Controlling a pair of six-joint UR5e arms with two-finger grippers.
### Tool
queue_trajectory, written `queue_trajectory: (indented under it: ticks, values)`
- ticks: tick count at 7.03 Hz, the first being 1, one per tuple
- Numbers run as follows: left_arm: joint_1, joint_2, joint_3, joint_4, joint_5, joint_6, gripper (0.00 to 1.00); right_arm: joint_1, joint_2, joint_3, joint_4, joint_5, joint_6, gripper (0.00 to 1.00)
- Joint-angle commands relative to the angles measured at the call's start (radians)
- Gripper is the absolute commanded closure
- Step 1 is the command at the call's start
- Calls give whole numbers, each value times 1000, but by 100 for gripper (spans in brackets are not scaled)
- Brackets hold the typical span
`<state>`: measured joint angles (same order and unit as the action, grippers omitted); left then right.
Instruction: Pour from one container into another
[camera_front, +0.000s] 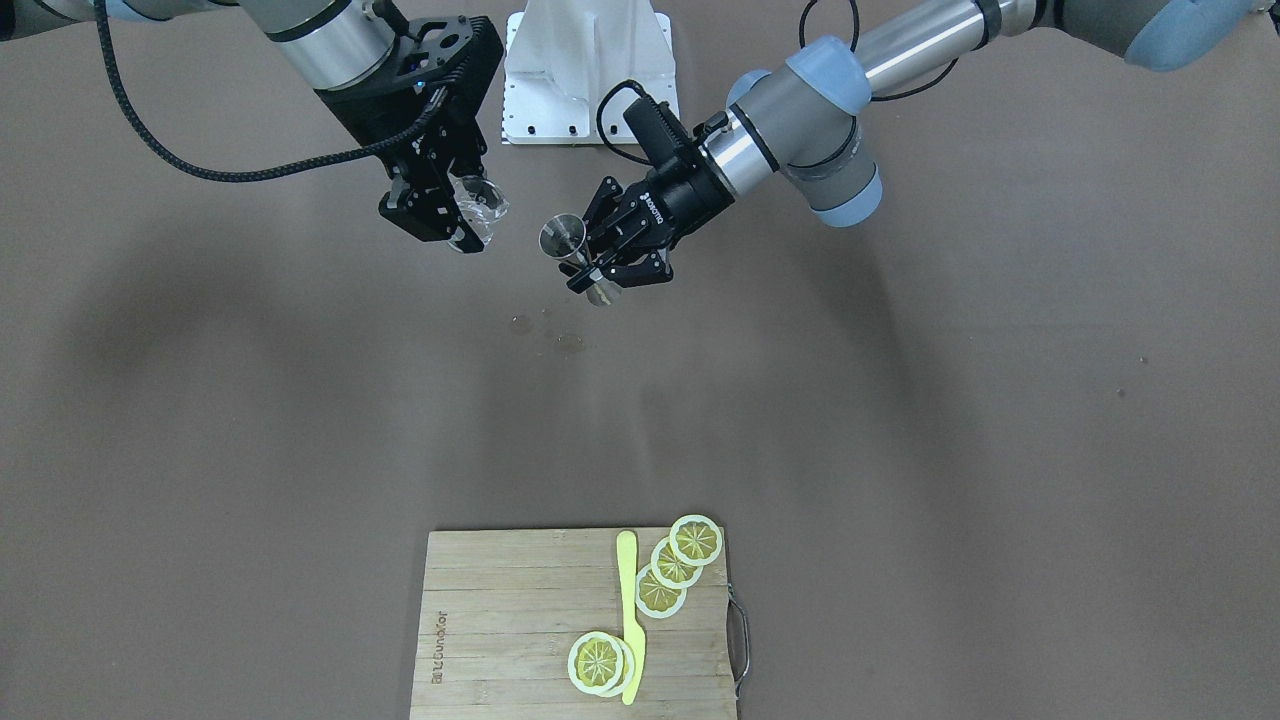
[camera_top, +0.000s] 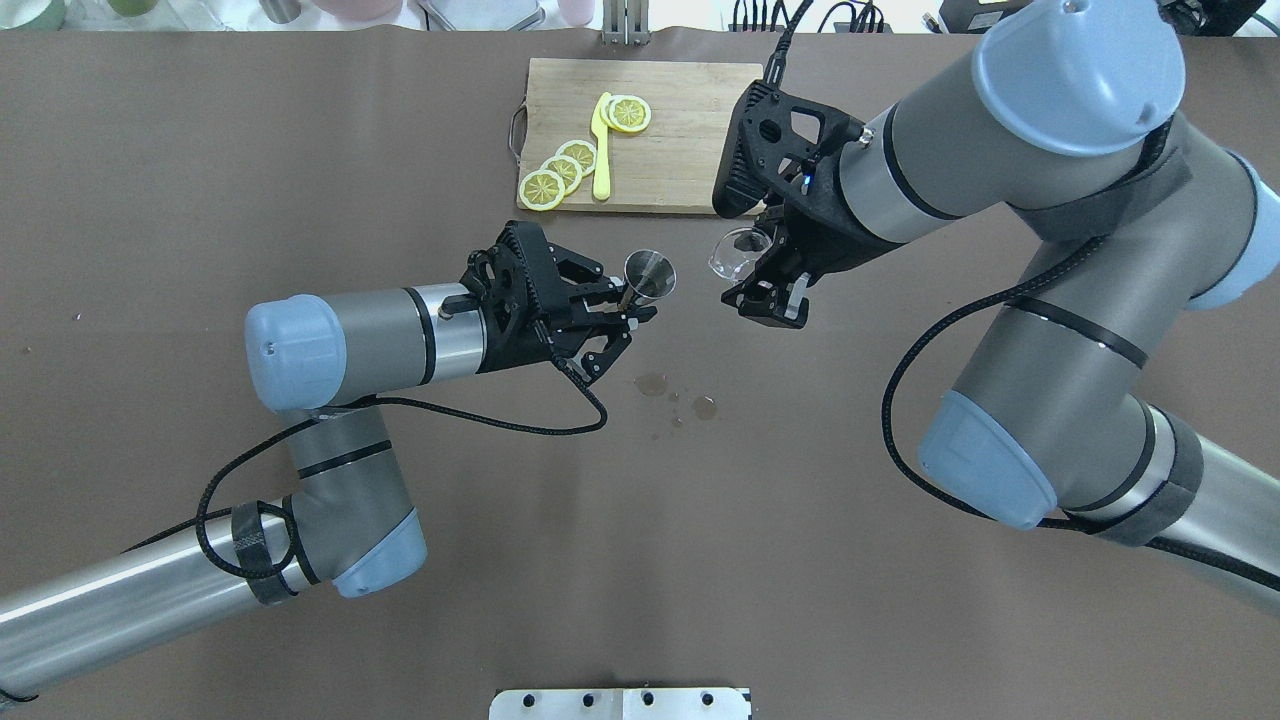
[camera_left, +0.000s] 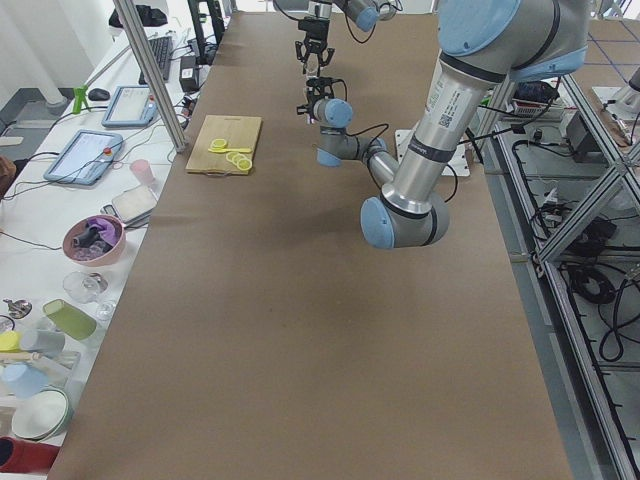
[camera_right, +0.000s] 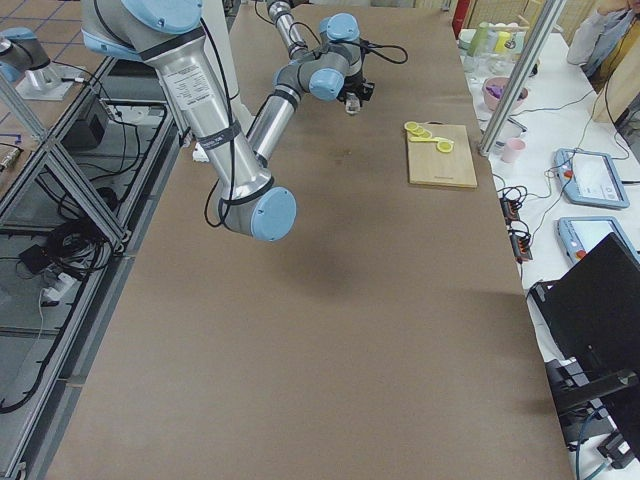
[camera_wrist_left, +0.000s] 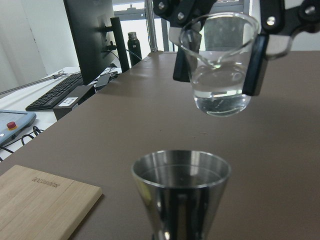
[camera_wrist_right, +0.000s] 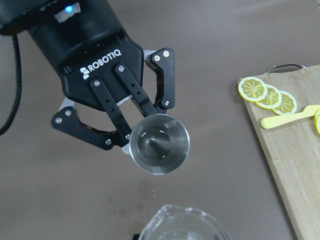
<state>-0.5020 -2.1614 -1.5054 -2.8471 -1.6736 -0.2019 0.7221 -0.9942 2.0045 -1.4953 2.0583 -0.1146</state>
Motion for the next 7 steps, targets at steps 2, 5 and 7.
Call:
queue_trajectory:
  ticks: [2,5,7]
  values:
    - [0,0,1,0,0,-2,100,-15,35,0,-65,-32,-39,100]
    - [-1,0,-1,0,-2,-1,100,-32,80,-18,-103,-49,-45,100]
    - [-1,6,-3,-2,-8,4,100,-44,115,-33,-153,-70,-63,100]
